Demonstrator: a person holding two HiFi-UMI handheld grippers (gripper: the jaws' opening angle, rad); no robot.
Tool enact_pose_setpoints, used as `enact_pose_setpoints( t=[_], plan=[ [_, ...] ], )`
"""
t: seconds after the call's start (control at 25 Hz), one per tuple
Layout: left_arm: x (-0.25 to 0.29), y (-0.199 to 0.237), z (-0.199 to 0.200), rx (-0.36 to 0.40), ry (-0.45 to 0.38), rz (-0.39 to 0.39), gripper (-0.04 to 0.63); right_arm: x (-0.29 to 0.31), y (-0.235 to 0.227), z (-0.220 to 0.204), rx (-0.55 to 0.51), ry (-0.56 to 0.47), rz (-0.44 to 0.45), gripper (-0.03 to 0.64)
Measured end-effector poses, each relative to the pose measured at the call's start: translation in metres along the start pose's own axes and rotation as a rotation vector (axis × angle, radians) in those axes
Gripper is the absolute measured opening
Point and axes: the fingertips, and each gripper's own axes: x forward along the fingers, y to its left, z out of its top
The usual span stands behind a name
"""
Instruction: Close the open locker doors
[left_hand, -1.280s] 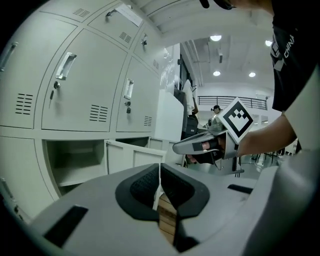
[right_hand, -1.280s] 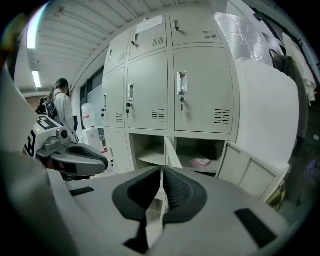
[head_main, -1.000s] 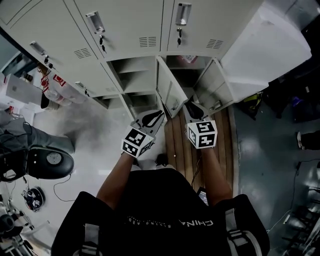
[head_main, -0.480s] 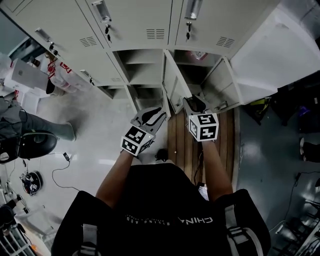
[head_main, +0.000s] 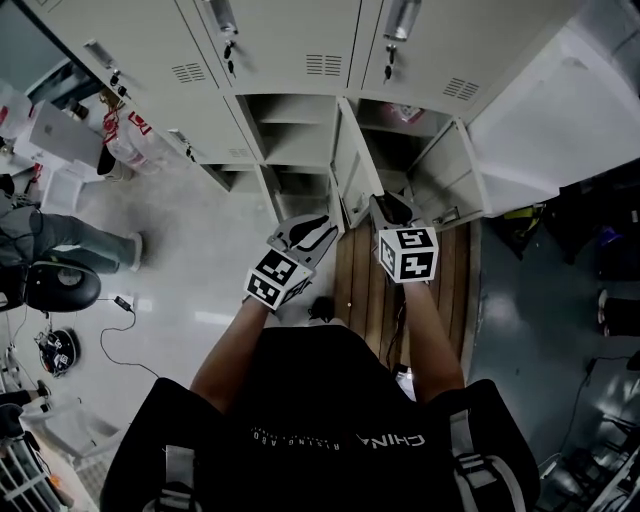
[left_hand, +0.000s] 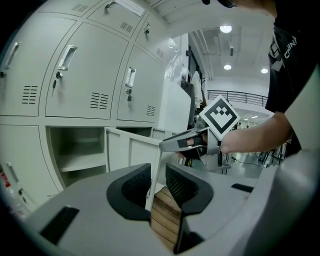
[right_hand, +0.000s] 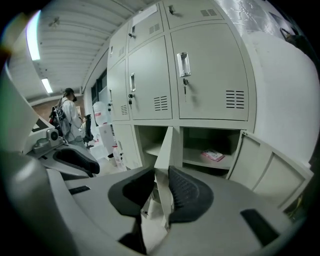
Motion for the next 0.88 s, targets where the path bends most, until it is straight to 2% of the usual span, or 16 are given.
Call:
enact_pose_setpoints(
  t=[0.32,0.56,0.88],
  plan=[
    [0.007,0.0,-0.005,0.05,0.03,0.045,0.086,0.003,0.019,0.0,-0.006,0.01,0.048,0.107],
    [0.022,0.008,-0.023,0.066,0.061,0.057,0.111,0.011,0.052,0.001,-0.004,0.03,0.073,0.109],
    [0.012,0.046,-0.028,0.064,0.046,0.105,0.118,0.031,0.099,0.011,0.006,0.042,0.105,0.103]
  ],
)
